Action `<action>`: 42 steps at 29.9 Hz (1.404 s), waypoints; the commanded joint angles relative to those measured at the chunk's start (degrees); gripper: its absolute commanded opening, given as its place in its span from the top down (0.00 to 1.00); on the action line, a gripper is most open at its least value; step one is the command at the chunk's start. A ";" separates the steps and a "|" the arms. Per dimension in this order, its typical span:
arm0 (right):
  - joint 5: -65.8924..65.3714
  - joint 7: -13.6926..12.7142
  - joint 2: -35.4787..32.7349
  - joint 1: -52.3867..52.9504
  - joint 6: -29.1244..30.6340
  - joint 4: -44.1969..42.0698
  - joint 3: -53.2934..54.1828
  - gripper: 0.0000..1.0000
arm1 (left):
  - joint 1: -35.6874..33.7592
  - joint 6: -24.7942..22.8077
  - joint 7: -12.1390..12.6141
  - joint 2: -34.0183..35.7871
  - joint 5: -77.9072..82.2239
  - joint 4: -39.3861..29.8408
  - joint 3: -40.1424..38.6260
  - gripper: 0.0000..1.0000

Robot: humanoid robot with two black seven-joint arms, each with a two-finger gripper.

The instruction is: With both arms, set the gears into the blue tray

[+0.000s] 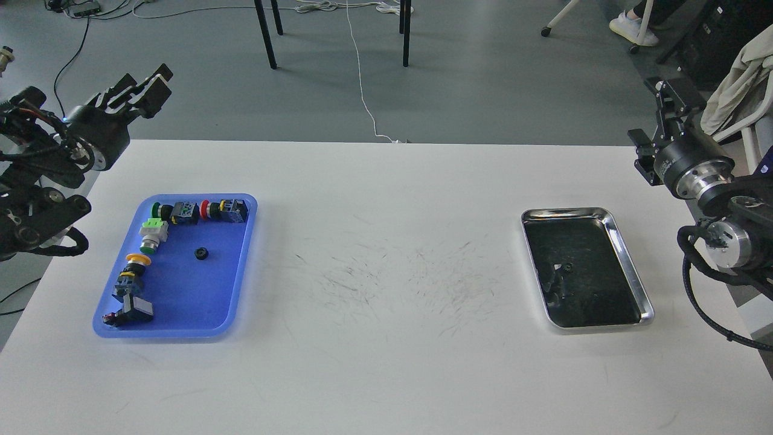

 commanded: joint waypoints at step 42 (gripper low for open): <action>-65.81 -0.42 -19.91 1.49 18.37 11.19 -4.93 0.02 | 5.39 -21.78 -0.03 -7.93 -26.77 0.01 -18.46 0.03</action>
